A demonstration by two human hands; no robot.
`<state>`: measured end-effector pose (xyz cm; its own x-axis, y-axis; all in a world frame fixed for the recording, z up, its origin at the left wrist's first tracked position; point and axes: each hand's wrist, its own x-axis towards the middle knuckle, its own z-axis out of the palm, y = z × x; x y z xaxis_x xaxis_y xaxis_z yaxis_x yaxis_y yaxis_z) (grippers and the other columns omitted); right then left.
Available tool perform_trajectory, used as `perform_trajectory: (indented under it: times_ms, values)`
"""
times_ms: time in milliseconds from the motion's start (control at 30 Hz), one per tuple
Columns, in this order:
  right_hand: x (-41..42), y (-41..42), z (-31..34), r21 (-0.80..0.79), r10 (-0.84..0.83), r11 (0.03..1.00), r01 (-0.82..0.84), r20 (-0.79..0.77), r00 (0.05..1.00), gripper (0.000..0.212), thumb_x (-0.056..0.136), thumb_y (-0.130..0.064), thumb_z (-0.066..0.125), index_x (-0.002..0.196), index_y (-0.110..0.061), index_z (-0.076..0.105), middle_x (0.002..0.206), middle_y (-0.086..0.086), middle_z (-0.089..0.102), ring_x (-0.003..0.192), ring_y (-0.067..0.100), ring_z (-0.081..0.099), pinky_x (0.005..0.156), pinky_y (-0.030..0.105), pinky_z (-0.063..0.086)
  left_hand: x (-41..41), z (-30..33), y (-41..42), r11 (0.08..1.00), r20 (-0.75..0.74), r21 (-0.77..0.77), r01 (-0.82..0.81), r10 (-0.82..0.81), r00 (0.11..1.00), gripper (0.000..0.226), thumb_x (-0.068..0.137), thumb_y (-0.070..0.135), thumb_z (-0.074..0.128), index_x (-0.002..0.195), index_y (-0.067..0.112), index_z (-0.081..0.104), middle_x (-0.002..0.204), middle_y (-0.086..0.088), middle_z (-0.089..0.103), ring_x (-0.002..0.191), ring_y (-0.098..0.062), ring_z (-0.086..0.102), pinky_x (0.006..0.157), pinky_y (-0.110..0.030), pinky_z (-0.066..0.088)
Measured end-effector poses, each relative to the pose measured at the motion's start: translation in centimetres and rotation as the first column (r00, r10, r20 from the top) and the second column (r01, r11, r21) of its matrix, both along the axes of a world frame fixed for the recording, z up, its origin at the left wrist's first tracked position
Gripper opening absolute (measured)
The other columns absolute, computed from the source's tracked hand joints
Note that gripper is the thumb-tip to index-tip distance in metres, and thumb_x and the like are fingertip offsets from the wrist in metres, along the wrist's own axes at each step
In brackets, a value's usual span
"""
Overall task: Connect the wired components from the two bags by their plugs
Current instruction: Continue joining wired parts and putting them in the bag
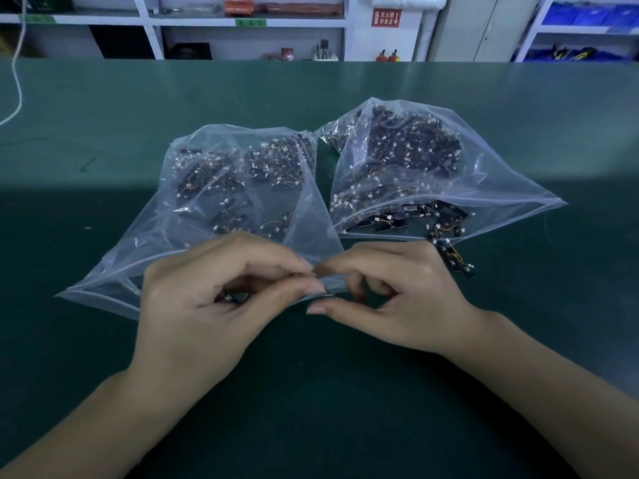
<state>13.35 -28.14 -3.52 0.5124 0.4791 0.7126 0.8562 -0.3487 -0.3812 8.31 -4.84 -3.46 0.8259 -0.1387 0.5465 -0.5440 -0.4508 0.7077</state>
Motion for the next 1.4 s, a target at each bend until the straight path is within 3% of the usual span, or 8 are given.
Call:
perform_trajectory:
  times_ms: [167, 267, 400, 500, 633, 733, 933, 1400]
  values:
    - [-0.1, 0.0, -0.1, 0.048, -0.021, 0.999, 0.021, 0.000, 1.000, 0.015, 0.098, -0.019, 0.076, 0.093, -0.006, 0.082, 0.077, -0.015, 0.053, 0.065, -0.013, 0.042, 0.068, 0.006, 0.032, -0.5, 1.2, -1.3, 1.000, 0.263, 0.026, -0.003, -0.004, 0.965, 0.016, 0.089, 0.026, 0.088, 0.098, 0.018, 0.078, 0.098, 0.010, 0.076, 0.089, -0.009, 0.076, 0.076, -0.019, 0.058]
    - [-0.3, 0.2, 0.1, 0.132, 0.028, 0.991, -0.018, -0.075, 0.997, 0.010, 0.096, -0.012, 0.076, 0.094, -0.004, 0.082, 0.080, -0.005, 0.072, 0.065, -0.005, 0.055, 0.061, 0.013, 0.041, -0.3, 1.3, -1.2, 0.999, 0.204, -0.024, 0.042, -0.036, 0.978, 0.027, 0.088, 0.031, 0.087, 0.108, 0.016, 0.075, 0.105, 0.004, 0.074, 0.092, -0.021, 0.076, 0.069, -0.029, 0.061]
    - [-0.9, 0.6, 0.4, 0.217, 0.086, 0.975, -0.052, -0.148, 0.985, 0.016, 0.101, -0.017, 0.070, 0.101, -0.005, 0.082, 0.079, -0.012, 0.072, 0.059, 0.018, 0.066, 0.051, 0.031, 0.048, -0.1, 0.8, -1.2, 0.997, 0.158, -0.074, 0.030, -0.018, 0.987, 0.036, 0.089, 0.032, 0.084, 0.120, 0.023, 0.068, 0.104, 0.010, 0.076, 0.092, -0.019, 0.077, 0.069, -0.031, 0.062]
    - [-1.2, 0.8, 0.5, 0.232, 0.120, 0.969, -0.080, -0.163, 0.979, 0.018, 0.101, -0.018, 0.067, 0.107, -0.007, 0.081, 0.085, -0.017, 0.072, 0.058, 0.020, 0.066, 0.049, 0.034, 0.047, -0.1, 0.5, -1.2, 0.993, 0.162, -0.113, 0.040, -0.022, 0.986, 0.032, 0.092, 0.024, 0.081, 0.121, 0.026, 0.066, 0.103, 0.013, 0.077, 0.093, -0.014, 0.078, 0.071, -0.028, 0.062]
    - [-1.0, 0.9, 0.5, 0.285, 0.071, 0.959, -0.016, -0.186, 0.980, 0.009, 0.099, -0.020, 0.073, 0.105, -0.016, 0.078, 0.071, 0.001, 0.072, 0.050, 0.027, 0.061, 0.045, 0.040, 0.042, 0.1, 0.4, -1.1, 0.992, 0.161, -0.119, 0.051, -0.031, 0.986, 0.034, 0.095, 0.021, 0.079, 0.125, 0.029, 0.066, 0.099, 0.011, 0.077, 0.089, -0.015, 0.078, 0.071, -0.026, 0.060]
    - [-0.9, 0.9, 0.4, 0.295, 0.063, 0.956, -0.002, -0.197, 0.978, 0.007, 0.096, -0.014, 0.079, 0.103, -0.016, 0.078, 0.065, -0.001, 0.065, 0.045, 0.029, 0.053, 0.044, 0.040, 0.039, 0.2, 0.4, -0.9, 0.995, 0.156, -0.097, 0.036, -0.021, 0.988, 0.036, 0.094, 0.022, 0.079, 0.127, 0.026, 0.065, 0.099, 0.009, 0.078, 0.091, -0.017, 0.079, 0.073, -0.028, 0.061]
    - [-1.0, 1.1, 0.5, 0.294, 0.108, 0.955, -0.045, -0.202, 0.973, 0.010, 0.097, -0.009, 0.076, 0.105, -0.015, 0.072, 0.067, 0.003, 0.066, 0.047, 0.029, 0.058, 0.045, 0.043, 0.041, 0.2, 1.0, -0.8, 0.998, 0.222, -0.033, -0.056, 0.062, 0.973, 0.009, 0.096, 0.031, 0.078, 0.099, 0.025, 0.072, 0.093, 0.018, 0.071, 0.080, -0.005, 0.073, 0.070, -0.010, 0.052]
    - [-1.0, 0.9, 0.4, 0.249, 0.113, 0.967, -0.052, -0.237, 0.965, 0.011, 0.097, -0.011, 0.075, 0.102, -0.018, 0.068, 0.072, 0.005, 0.065, 0.049, 0.031, 0.056, 0.047, 0.045, 0.042, 0.1, 1.5, -0.5, 0.997, 0.305, 0.071, -0.028, 0.005, 0.952, 0.008, 0.094, 0.022, 0.082, 0.093, 0.018, 0.076, 0.092, 0.010, 0.068, 0.083, -0.005, 0.068, 0.069, -0.017, 0.053]
